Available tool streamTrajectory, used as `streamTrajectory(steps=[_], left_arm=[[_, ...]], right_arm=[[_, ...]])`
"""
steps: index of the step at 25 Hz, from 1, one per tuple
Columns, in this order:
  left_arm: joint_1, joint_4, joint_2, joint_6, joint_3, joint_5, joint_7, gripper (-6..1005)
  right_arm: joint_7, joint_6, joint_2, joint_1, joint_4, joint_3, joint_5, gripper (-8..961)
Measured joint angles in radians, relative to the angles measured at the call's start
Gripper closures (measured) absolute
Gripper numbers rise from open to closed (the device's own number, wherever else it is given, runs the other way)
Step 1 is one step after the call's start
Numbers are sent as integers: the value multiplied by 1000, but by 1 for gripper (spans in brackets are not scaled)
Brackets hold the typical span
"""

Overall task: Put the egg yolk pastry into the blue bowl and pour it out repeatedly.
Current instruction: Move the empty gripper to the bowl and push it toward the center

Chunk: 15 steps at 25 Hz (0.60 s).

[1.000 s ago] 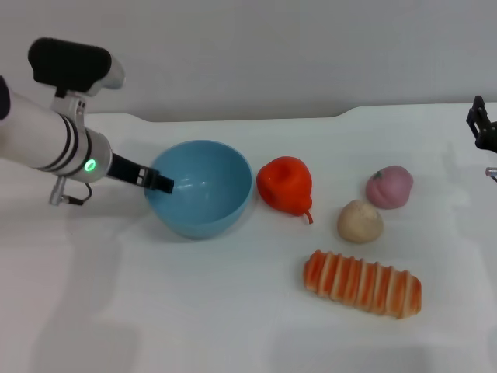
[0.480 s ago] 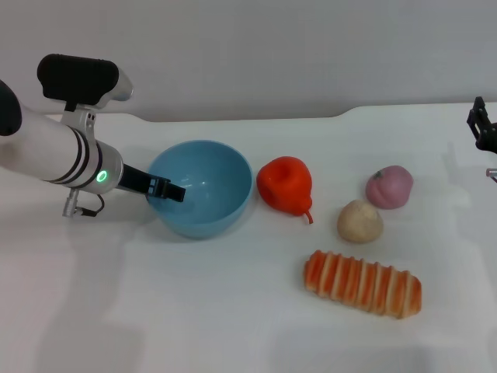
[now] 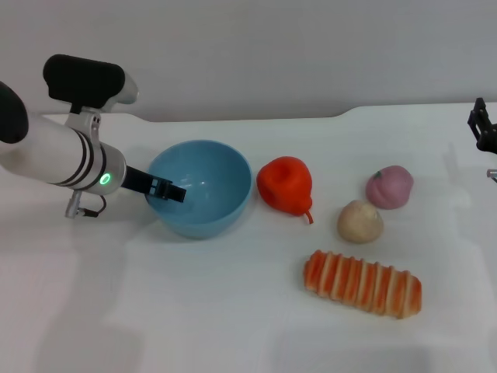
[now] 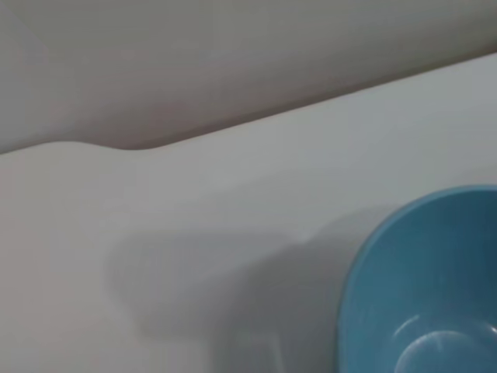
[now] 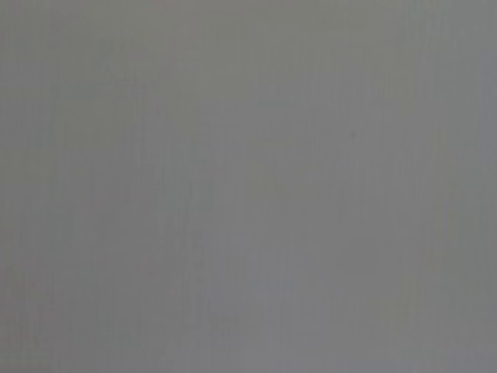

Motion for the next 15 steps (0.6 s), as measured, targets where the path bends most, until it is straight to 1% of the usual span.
streamTrajectory(steps=[4, 6, 11, 15], left_arm=[[-5, -3, -1, 0, 45, -5, -3, 255], [-6, -9, -1, 0, 54, -6, -3, 272], [-7, -17, 0, 7, 66, -6, 3, 433], [-7, -18, 0, 11, 107, -6, 6, 589]], right_arm=[[0, 0, 0, 2, 0, 0, 0, 302], [0, 0, 0, 2, 0, 1, 0, 302], [0, 0, 0, 1, 0, 1, 0, 301], [0, 0, 0, -1, -1, 1, 0, 302]])
